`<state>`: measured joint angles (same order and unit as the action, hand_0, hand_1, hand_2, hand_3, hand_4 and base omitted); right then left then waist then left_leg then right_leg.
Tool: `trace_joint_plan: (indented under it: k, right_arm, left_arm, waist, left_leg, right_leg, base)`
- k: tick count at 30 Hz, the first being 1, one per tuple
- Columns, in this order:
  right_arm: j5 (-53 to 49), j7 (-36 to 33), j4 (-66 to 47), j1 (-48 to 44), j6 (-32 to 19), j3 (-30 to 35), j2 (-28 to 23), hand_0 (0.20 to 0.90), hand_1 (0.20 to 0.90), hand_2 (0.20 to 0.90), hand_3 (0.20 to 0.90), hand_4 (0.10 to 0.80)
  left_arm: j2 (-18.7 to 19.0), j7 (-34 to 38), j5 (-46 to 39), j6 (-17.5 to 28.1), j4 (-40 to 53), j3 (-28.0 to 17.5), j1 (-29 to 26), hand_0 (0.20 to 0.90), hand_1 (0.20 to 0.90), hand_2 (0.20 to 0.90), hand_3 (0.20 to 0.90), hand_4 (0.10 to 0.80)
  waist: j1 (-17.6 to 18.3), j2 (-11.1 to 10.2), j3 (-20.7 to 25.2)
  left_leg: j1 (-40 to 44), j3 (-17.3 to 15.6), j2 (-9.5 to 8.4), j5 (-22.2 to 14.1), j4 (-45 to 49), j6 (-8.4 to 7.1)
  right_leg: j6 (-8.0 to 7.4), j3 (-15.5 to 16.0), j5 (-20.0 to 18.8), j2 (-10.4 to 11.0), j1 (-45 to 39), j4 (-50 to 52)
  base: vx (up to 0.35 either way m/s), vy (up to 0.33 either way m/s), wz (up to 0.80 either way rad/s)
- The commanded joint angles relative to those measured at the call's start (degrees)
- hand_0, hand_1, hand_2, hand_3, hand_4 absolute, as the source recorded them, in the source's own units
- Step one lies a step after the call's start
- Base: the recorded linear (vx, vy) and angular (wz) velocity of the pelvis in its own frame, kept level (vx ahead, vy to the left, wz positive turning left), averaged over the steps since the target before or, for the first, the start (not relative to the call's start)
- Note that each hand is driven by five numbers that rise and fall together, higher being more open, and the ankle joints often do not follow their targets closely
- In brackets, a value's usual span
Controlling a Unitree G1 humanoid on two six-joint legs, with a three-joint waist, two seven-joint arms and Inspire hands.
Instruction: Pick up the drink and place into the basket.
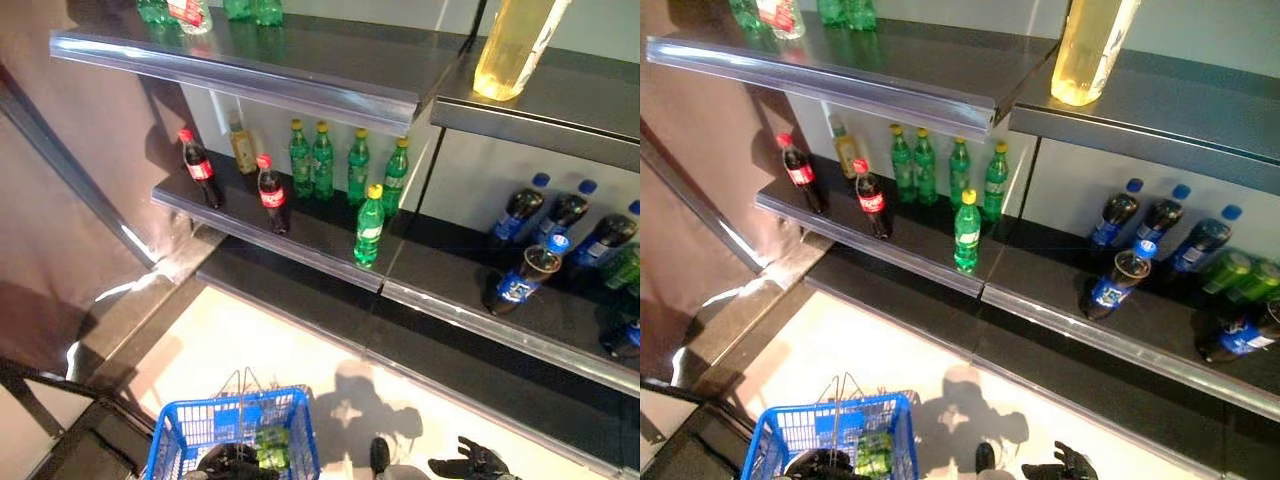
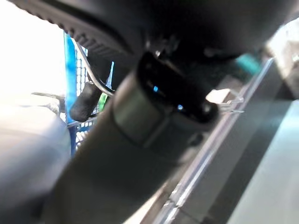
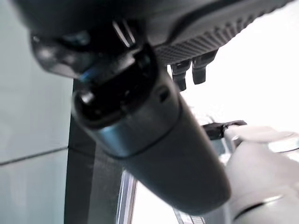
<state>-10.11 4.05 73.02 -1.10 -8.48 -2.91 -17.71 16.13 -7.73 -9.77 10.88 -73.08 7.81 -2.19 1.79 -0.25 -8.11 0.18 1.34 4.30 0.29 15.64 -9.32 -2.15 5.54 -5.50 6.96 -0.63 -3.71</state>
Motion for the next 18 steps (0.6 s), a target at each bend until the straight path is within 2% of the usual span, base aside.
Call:
trace_joint_plan:
  k: [1, 2, 3, 5, 6, 8, 10, 11, 12, 13, 14, 16, 18]
  right_arm:
    - [0.7, 0.2, 1.1, 0.7, -1.8, -1.9, -2.4, 0.9, 0.9, 0.9, 0.9, 0.8]
    - [0.7, 0.2, 1.1, 0.7, -1.8, -1.9, -2.4, 0.9, 0.9, 0.9, 0.9, 0.8]
    - [0.5, 0.0, 2.0, 0.0, -1.5, -2.1, -2.8, 0.9, 0.9, 0.9, 0.9, 0.8]
    - [-0.1, -0.6, 2.4, -0.7, -1.2, -2.5, -3.1, 0.9, 0.9, 0.9, 0.9, 0.8]
    - [-0.1, -1.1, 2.3, -0.8, -1.1, -2.4, -3.2, 0.9, 0.9, 0.9, 0.9, 0.8]
    - [-0.5, -2.0, 2.0, -0.7, -0.9, -2.0, -3.0, 0.9, 0.9, 0.9, 0.9, 0.8]
    - [0.4, -1.5, 1.1, 0.6, -1.3, -1.1, -1.9, 0.9, 0.9, 0.9, 0.9, 0.8]
    - [0.8, -1.3, 1.0, 0.7, -1.5, -1.1, -1.8, 0.9, 0.9, 0.9, 0.9, 0.8]
    - [2.4, -0.7, 0.3, 1.2, -1.9, -1.0, -1.3, 0.9, 0.9, 0.9, 0.9, 0.8]
    - [2.2, -0.7, 0.2, 1.4, -1.9, -1.0, -1.1, 0.9, 0.9, 0.9, 0.9, 0.8]
    - [1.2, -0.9, -0.5, 1.8, -1.7, -1.2, -0.6, 0.9, 0.9, 0.9, 0.9, 0.8]
    - [0.8, -0.7, -1.0, 2.0, -1.8, -1.5, 0.1, 0.9, 0.9, 0.9, 0.9, 0.8]
    - [0.0, -1.2, -1.0, 2.0, -1.7, -1.3, 0.7, 0.9, 0.9, 0.9, 0.9, 0.8]
  left_arm:
    - [2.4, -1.4, -0.6, 5.5, 5.4, -0.2, 0.9, 0.3, 0.3, 0.3, 0.2, 0.1]
    - [2.4, -1.4, -0.6, 5.5, 5.4, -0.2, 0.9, 0.3, 0.3, 0.3, 0.2, 0.1]
    - [2.0, -1.6, -0.6, 5.2, 5.9, 0.5, 0.4, 0.3, 0.3, 0.3, 0.2, 0.1]
    - [2.0, -1.8, -1.0, 5.0, 5.8, 1.1, -0.6, 0.3, 0.3, 0.3, 0.2, 0.1]
    - [1.9, -2.0, -1.1, 4.9, 5.7, 1.0, -1.2, 0.3, 0.3, 0.3, 0.2, 0.1]
    - [1.7, -1.9, -1.3, 4.8, 4.8, 1.0, -1.8, 0.3, 0.3, 0.3, 0.2, 0.1]
    - [2.0, -2.1, -1.2, 5.5, 4.5, 0.2, -1.1, 0.3, 0.3, 0.3, 0.2, 0.1]
    - [2.1, -2.2, -1.3, 5.7, 4.4, 0.1, -1.0, 0.3, 0.3, 0.3, 0.2, 0.1]
    - [2.8, -2.3, -1.3, 5.9, 4.1, -0.6, -0.9, 0.3, 0.3, 0.3, 0.2, 0.1]
    - [3.0, -2.3, -1.3, 6.0, 4.0, -0.7, -0.9, 0.3, 0.3, 0.3, 0.2, 0.1]
    - [3.5, -1.9, -1.1, 5.7, 3.7, -1.0, -1.1, 0.3, 0.3, 0.3, 0.2, 0.1]
    - [4.6, -1.5, -1.0, 4.6, 3.2, -1.0, -2.4, 0.3, 0.3, 0.3, 0.2, 0.1]
    - [4.9, -2.0, -0.5, 3.8, 3.2, -0.9, -3.3, 0.3, 0.3, 0.3, 0.2, 0.1]
  waist:
    - [-0.5, -1.2, -1.3]
    - [-0.5, -1.2, -1.3]
    - [-0.9, 0.1, -1.7]
    - [-1.5, 1.2, -2.5]
    - [-1.7, 1.3, -2.6]
    - [-1.8, 1.0, -2.0]
    - [-2.0, 0.2, -1.2]
    - [-2.1, 0.1, -1.2]
    - [-2.7, -0.3, -1.0]
    - [-2.8, -0.4, -0.9]
    - [-2.5, -1.0, -1.0]
    - [-1.8, -1.4, -1.4]
    - [-1.6, -1.8, -1.4]
  left_leg:
    - [-4.6, -2.8, -1.68, 0.8, 5.5, 6.02]
    - [-4.6, -2.8, -1.68, 0.8, 5.5, 6.02]
    - [-3.2, -5.7, -0.4, 0.8, -8.5, 5.62]
    - [-3.3, -7.0, -0.03, 4.2, -15.8, 4.35]
    - [-4.0, -7.9, 0.0, 4.9, -16.4, 4.13]
    - [-2.8, -7.5, -0.7, 4.3, -17.6, 4.79]
    - [0.0, -6.2, -2.07, 2.7, -18.2, 5.95]
    - [0.4, -6.2, -2.14, 2.6, -18.3, 6.08]
    - [1.2, -6.1, -2.55, 1.9, -18.5, 6.88]
    - [1.4, -6.2, -2.65, 1.8, -18.5, 7.14]
    - [1.5, -6.4, -3.07, 1.2, -17.9, 8.26]
    - [2.1, -6.9, -2.95, 0.0, -17.2, 9.32]
    - [2.3, -7.4, -2.96, -0.6, -16.8, 9.12]
  right_leg:
    - [-0.97, -3.4, 4.1, 0.4, 0.7, 7.1]
    - [-0.97, -3.4, 4.1, 0.4, 0.7, 7.1]
    - [-2.16, -3.6, 4.7, -0.3, -0.6, 6.2]
    - [-2.34, -4.1, 5.4, -1.6, -2.4, 5.0]
    - [-2.35, -4.1, 5.8, -1.8, -3.1, 4.5]
    - [-3.11, -3.1, 6.4, -1.0, -3.3, 4.5]
    - [-4.62, -2.0, 6.3, 0.5, -2.6, 6.2]
    - [-4.77, -1.9, 6.3, 0.7, -2.6, 6.5]
    - [-5.53, -0.3, 6.9, 2.1, -2.1, 9.2]
    - [-5.73, 0.1, 7.1, 2.5, -1.8, 10.1]
    - [-6.46, -0.3, 5.1, 3.3, 1.1, 15.8]
    - [-6.51, -1.9, 2.2, 3.8, 5.8, 22.1]
    - [-6.36, -2.2, 1.2, 5.0, 5.5, 17.8]
  base:
    - [0.07, 0.078, 0.01]
    - [0.229, 0.259, 0.05]
    - [0.235, 0.259, 0.06]
    - [0.296, 0.302, 0.26]
    - [0.278, 0.3, 0.4]
    - [0.246, 0.257, 0.04]
    - [0.239, 0.2, -0.39]
    - [0.202, 0.162, -0.44]
    - [0.151, 0.127, -0.37]
    - [0.18, 0.16, -0.41]
    - [0.14, 0.128, -0.35]
    - [0.144, 0.05, -0.21]
    - [0.18, -0.131, 0.02]
